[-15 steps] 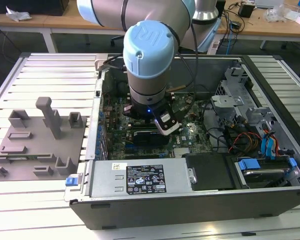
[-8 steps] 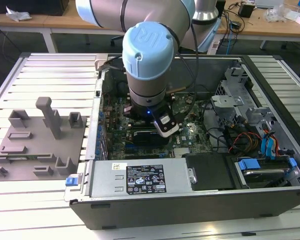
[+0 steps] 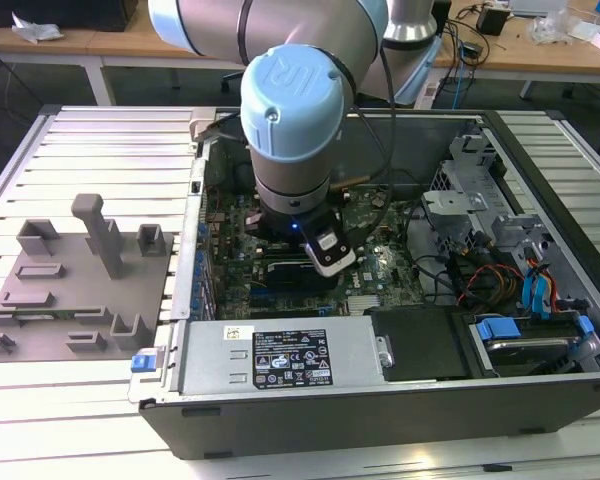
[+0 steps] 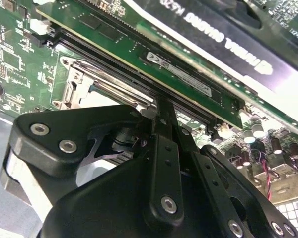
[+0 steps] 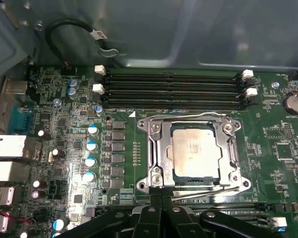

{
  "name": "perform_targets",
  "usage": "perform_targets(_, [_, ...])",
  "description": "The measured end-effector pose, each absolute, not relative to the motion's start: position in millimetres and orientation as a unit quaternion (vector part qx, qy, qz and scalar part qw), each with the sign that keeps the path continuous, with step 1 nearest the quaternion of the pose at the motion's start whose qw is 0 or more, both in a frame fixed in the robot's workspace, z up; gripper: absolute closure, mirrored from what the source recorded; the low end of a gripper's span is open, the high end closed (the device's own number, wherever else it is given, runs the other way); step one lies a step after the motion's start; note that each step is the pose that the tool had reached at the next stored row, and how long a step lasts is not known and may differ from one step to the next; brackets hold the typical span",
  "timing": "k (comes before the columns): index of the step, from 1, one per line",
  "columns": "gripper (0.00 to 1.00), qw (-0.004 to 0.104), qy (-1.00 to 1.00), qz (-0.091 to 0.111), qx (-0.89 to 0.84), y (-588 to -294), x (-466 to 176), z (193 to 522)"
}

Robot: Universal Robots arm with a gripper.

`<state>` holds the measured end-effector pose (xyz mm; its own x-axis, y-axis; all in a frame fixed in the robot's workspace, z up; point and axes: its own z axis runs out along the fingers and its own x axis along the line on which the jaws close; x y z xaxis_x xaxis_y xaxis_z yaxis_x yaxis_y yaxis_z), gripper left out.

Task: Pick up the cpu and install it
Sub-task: 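Install the second cpu locking lever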

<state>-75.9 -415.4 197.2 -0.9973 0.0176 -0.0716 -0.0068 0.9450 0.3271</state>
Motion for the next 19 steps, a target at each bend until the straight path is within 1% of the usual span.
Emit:
perform_targets(4, [0.89,0.038,0.985,0.169,0.007,-415.2,-81.2,195.9])
perform_targets(9, [0.89,0.039,0.982,0.183,0.012,-412.9,-83.2,193.5])
perform_targets(19, [0.89,0.039,0.982,0.183,0.015,-412.2,-84.8,189.6])
